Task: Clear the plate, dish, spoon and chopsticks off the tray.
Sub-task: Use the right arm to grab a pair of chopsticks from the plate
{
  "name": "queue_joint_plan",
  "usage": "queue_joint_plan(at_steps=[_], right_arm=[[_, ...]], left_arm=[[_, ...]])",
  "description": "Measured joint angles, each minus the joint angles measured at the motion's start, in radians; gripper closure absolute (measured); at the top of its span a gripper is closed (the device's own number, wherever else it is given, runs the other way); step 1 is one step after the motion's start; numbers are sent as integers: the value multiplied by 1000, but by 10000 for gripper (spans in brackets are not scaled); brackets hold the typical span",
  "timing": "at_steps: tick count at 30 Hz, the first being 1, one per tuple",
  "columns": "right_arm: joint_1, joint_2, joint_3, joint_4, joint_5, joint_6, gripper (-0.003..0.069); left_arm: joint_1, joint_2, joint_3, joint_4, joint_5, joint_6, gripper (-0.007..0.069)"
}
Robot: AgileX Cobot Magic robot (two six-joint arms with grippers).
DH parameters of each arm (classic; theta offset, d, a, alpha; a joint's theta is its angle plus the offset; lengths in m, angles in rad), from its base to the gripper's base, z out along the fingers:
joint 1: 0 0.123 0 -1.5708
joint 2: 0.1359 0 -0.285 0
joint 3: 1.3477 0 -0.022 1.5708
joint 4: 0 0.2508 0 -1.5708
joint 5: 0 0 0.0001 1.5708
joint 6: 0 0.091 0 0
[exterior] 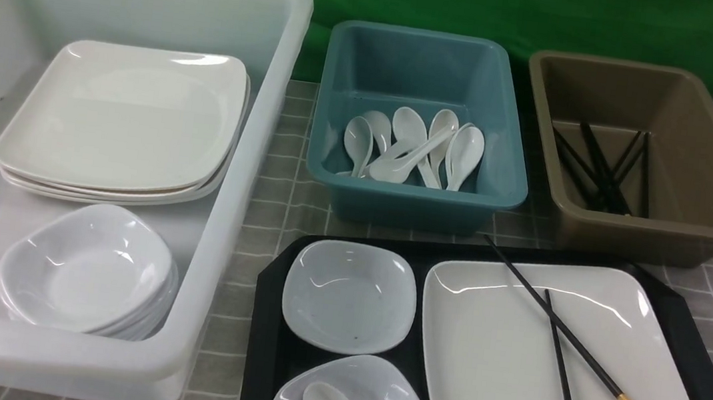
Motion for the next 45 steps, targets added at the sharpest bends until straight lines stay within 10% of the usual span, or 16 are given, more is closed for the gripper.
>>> queue_joint_plan(at_steps=[5,11,20,28,30,38,45], right_arm=[[0,20,-50,-99,109,77,457],[70,297,-456,-285,692,-82,609],[261,933,-954,-257,1529,-468,631],[268,1325,-1104,-120,1499,-647,619],[268,1378,-1122,-109,1485,-651,586],[269,1658,-1162,-96,1315,-665,47],[269,1810,-1162,-95,1207,-666,4]], left_arm=[[0,259,-276,-16,534,154,620],[0,625,-350,-104,946,397,620],[-48,834,-353,-183,968,472,620],[-352,931,-362,-137,994,433,620],[-424,943,-362,-128,992,405,620],[-648,963,-362,-124,944,310,620],[-658,963,-362,-113,933,308,620]])
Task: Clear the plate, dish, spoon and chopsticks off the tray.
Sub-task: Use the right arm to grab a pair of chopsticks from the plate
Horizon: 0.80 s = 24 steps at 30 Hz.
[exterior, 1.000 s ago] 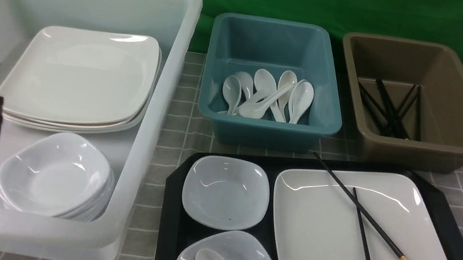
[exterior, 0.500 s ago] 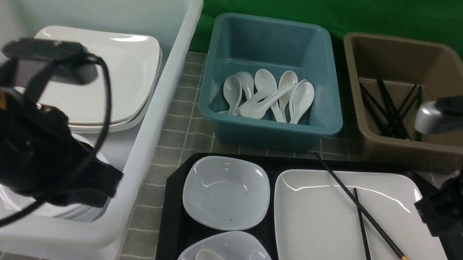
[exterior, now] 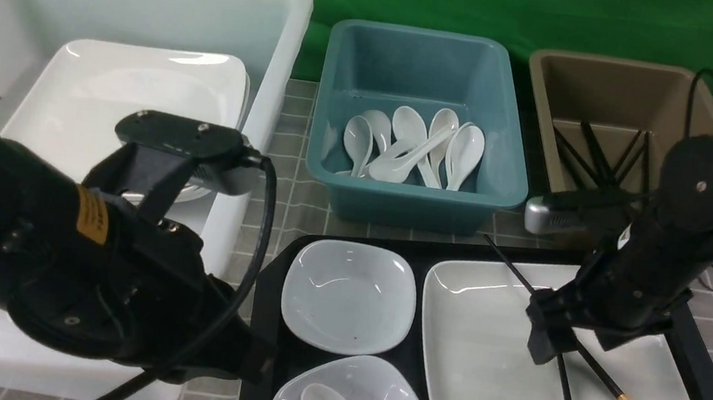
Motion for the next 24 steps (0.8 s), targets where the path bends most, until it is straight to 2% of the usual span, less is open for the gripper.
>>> queue_joint_plan(at_steps=[1,3,6,8,13,14,15,24], right_arm=[[0,6,0,0,0,0,7],[0,38,0,-4,-2,0,71],[0,43,-4,-14,3,-1,111],[1,46,-8,-22,6,-1,164],[31,47,-9,-25,61,-5,513],[42,47,-9,-23,75,-7,564],[53,47,-9,-22,83,-13,588],[96,31,-9,-8,190,-24,589]], left_arm=[[0,0,0,0,0,0,620],[-1,0,0,1,0,-1,620],[-1,0,0,1,0,-1,620],[-1,0,0,1,0,-1,620],[-1,0,-1,2,-4,-2,620],[-1,0,-1,1,-4,-2,620],[-1,0,-1,1,-4,-2,620],[-1,0,-1,4,-29,-1,620]])
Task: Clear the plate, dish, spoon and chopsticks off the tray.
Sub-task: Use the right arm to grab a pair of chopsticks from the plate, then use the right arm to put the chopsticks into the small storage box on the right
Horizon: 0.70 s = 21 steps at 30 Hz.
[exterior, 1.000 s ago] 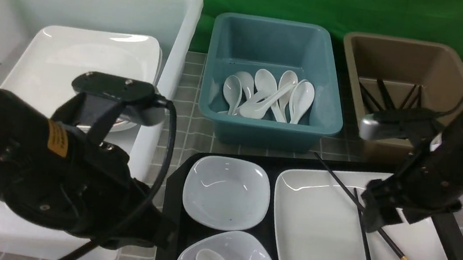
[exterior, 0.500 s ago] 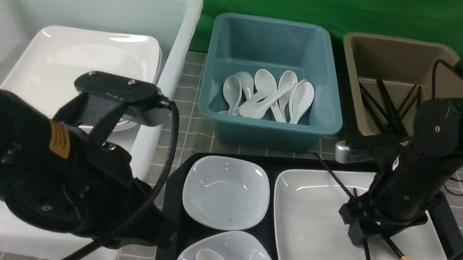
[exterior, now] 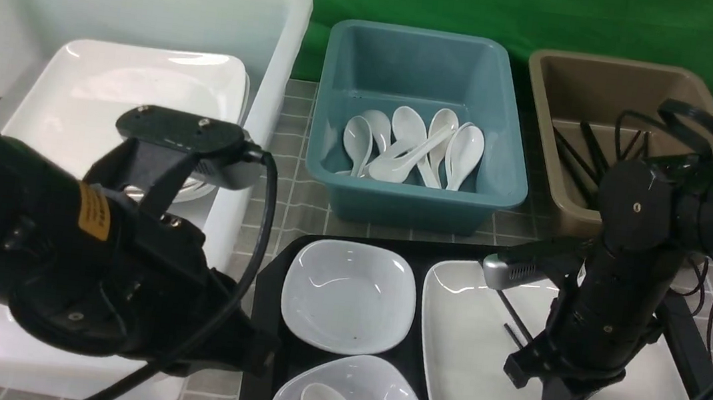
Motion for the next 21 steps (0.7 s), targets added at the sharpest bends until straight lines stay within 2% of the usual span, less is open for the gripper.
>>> queue_joint_plan(at_steps=[7,13,21], right_arm=[[5,-201,0,22,45,-29,589],[-39,-307,-81,27,83,-59,589],[-149,-251,-328,40,70,-79,589]], left_arm=[[0,0,0,0,-191,29,620],[0,3,-8,-1,-414,54,620],[0,130,-182,3,-472,61,620]])
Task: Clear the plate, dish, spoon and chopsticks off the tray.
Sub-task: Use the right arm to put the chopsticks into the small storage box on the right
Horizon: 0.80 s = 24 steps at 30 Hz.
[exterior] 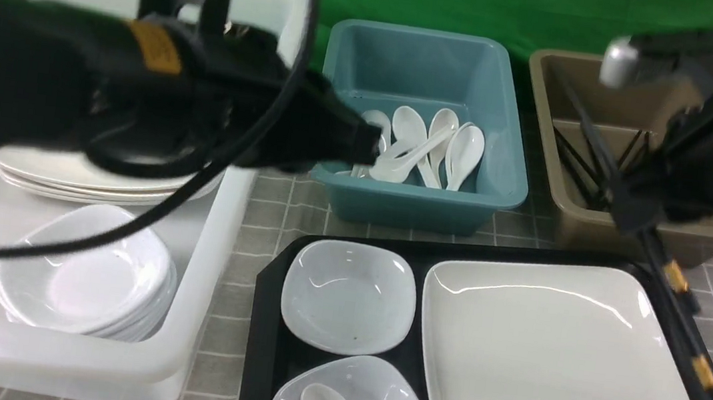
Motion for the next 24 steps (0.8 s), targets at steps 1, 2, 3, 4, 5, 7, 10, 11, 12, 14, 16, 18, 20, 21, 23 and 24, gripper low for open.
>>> queue_joint_plan(at_steps=[1,2,3,4,5,7,10,11,12,14,16,18,20,21,23,24], right_arm=[[-15,23,-34,4,0,0,589],[-24,39,-69,5,2,-1,589],[-39,68,-115,8,3,-3,589],[-56,105,-172,9,3,-2,589],[-70,138,-219,11,-2,-2,589],[-102,211,-324,13,-39,-2,589],[-130,273,-418,14,-91,-1,589],[-150,319,-482,15,-133,0,589],[-160,341,-524,15,-157,1,589],[-184,387,-595,17,-221,8,589],[-207,427,-639,18,-291,23,589],[-223,453,-656,18,-343,49,589],[-235,485,-661,17,-386,69,589],[-237,494,-661,15,-396,74,589],[-241,525,-661,11,-413,79,589],[-242,532,-661,10,-414,79,589]], left_arm=[[0,21,-17,0,0,0,620],[0,47,-39,1,0,0,620],[0,68,-65,2,0,0,620],[0,99,-94,8,-1,0,620],[0,124,-116,17,-8,0,620],[0,174,-157,41,-44,8,620],[0,212,-177,63,-81,15,620],[0,232,-188,76,-109,22,620],[0,244,-190,80,-122,22,620],[0,262,-191,81,-139,22,620],[0,275,-192,87,-145,22,620],[0,285,-194,88,-149,46,620],[0,297,-196,80,-150,101,620],[0,301,-196,65,-150,117,620],[0,312,-198,32,-139,137,620],[0,315,-198,29,-136,142,620]])
